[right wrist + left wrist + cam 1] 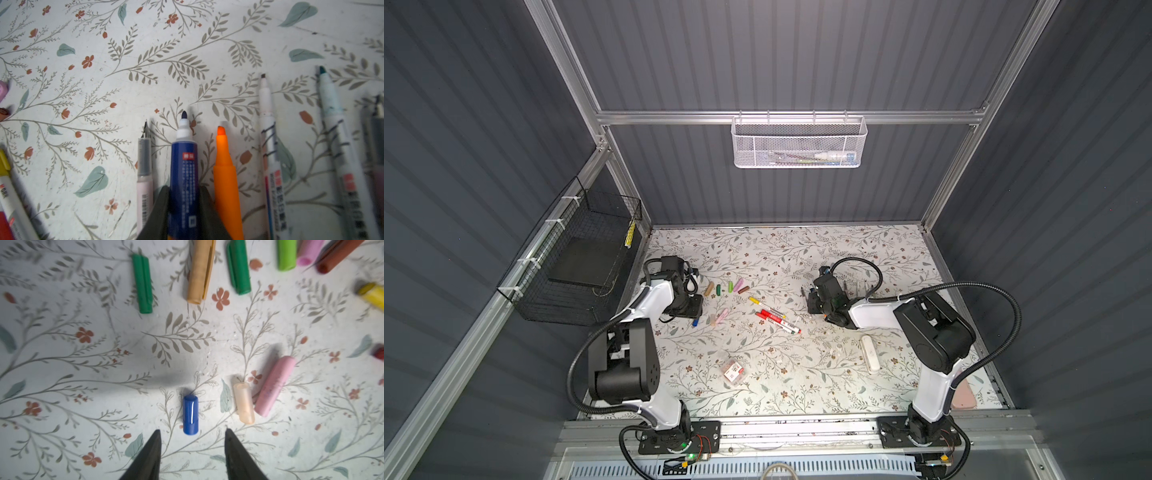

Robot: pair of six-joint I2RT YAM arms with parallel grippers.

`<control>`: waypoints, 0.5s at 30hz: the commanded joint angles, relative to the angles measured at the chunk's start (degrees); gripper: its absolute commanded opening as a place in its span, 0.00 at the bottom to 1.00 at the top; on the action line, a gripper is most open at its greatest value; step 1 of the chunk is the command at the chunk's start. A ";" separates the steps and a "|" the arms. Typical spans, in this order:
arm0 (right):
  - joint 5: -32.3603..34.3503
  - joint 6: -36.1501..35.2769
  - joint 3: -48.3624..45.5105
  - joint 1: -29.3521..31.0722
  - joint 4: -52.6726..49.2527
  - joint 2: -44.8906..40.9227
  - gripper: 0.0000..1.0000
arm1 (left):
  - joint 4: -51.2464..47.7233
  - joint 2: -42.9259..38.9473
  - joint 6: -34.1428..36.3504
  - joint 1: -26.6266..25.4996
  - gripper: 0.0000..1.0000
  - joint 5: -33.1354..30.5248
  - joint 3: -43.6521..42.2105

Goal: Open the pen caps
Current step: 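Set the blue marker down among the pens and open the right gripper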

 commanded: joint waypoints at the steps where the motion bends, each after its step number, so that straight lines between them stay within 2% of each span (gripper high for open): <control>1: 1.64 -0.86 0.57 -0.33 0.17 0.52 0.20 | 0.63 -5.33 1.14 0.11 0.54 3.98 -2.32; 8: 1.64 -1.45 0.95 -0.24 -0.87 -1.45 0.28 | 0.02 -11.60 2.94 0.53 0.71 8.19 0.08; 12: 2.18 -2.17 1.42 -0.24 -2.49 -3.36 0.33 | -1.38 -10.94 2.32 0.46 0.81 11.48 5.63; 15: 2.32 -2.69 1.40 -0.20 -2.99 -5.33 0.34 | 0.33 -10.52 0.58 0.46 0.83 14.02 8.72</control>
